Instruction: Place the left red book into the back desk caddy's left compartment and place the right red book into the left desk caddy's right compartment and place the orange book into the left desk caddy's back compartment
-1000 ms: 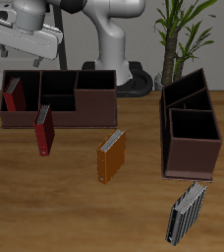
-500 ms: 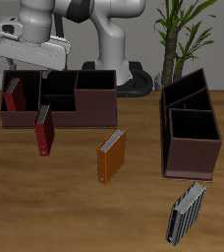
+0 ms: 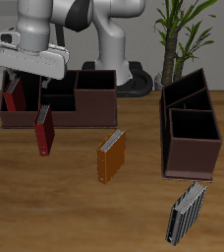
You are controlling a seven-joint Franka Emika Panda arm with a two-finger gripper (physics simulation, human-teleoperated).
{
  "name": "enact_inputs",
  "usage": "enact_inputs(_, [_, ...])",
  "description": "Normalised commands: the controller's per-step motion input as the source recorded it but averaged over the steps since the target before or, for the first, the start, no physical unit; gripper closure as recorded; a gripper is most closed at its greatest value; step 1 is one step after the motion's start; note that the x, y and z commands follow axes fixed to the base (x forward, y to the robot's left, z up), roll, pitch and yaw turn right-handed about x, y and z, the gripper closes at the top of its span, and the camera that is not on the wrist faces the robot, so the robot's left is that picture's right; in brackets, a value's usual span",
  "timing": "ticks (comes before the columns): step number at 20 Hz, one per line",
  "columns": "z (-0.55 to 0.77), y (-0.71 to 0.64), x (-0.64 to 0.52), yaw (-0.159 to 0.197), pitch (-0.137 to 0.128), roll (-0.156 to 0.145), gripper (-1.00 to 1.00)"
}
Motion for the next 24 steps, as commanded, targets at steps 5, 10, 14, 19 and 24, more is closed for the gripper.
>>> enact_inputs(5, [-0.37, 0.29, 0.09, -0.027, 0.000, 0.061, -1.00])
enact_inputs(10, [-0.36, 0.08, 0.01, -0.023, 0.012, 0.017, -1.00])
enact_inputs(14, [-0.23, 0.00, -0.06, 0.041, 0.007, 0.014, -1.00])
enact_inputs(19, [-0.25, 0.00, 0.03, 0.001, 0.036, -0.002, -1.00])
enact_inputs(24, [-0.27, -0.01, 0.00, 0.032, 0.041, 0.002, -1.00])
